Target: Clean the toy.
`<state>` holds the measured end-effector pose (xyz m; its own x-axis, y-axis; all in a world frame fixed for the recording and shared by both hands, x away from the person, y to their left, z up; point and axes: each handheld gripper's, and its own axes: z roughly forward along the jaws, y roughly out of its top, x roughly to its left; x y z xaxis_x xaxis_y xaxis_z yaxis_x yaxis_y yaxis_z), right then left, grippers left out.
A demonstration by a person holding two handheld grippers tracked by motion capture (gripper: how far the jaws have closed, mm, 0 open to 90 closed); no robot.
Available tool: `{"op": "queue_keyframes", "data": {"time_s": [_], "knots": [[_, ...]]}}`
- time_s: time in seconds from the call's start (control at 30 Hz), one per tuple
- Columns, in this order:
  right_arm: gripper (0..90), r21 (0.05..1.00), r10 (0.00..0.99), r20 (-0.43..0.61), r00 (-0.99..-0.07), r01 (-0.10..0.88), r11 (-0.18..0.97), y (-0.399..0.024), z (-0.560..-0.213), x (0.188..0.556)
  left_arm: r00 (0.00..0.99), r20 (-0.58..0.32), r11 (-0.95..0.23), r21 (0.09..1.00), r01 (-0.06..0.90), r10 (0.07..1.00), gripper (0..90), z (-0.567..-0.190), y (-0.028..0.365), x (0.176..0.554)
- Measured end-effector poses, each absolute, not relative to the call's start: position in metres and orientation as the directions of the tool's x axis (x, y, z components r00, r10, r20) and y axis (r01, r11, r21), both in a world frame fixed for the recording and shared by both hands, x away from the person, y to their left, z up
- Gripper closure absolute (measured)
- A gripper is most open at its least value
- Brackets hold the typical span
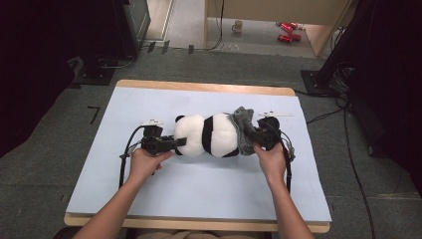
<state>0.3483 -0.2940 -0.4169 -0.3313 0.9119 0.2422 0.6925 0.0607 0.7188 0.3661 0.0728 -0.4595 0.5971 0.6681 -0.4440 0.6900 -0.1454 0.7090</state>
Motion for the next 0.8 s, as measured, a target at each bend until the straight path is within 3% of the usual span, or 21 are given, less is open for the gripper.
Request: {"op": "queue_keyframes", "data": {"time_s": [0.23, 0.4, 0.5, 0.8], "knots": [[75.9, 0.69, 0.921, 0.24, -0.308, 0.721, 0.061, -0.304, -0.421, 0.349, 0.598, -0.441, -0.149, 0.709, 0.689, 0.669, 56.4, -0.46, 0.075, 0.369], [75.9, 0.73, 0.901, 0.3, -0.315, 0.683, -0.004, -0.313, -0.397, 0.341, 0.604, -0.432, -0.151, 0.717, 0.68, 0.67, 54.7, -0.46, 0.075, 0.369], [75.8, 0.765, 0.888, 0.291, -0.356, 0.644, 0.008, -0.305, -0.376, 0.333, 0.608, -0.426, -0.153, 0.722, 0.675, 0.67, 54.2, -0.459, 0.075, 0.368], [75.6, 0.773, 0.842, 0.286, -0.457, 0.63, 0.079, -0.276, -0.363, 0.324, 0.62, -0.422, -0.159, 0.728, 0.666, 0.662, 53.1, -0.458, 0.075, 0.367]]}}
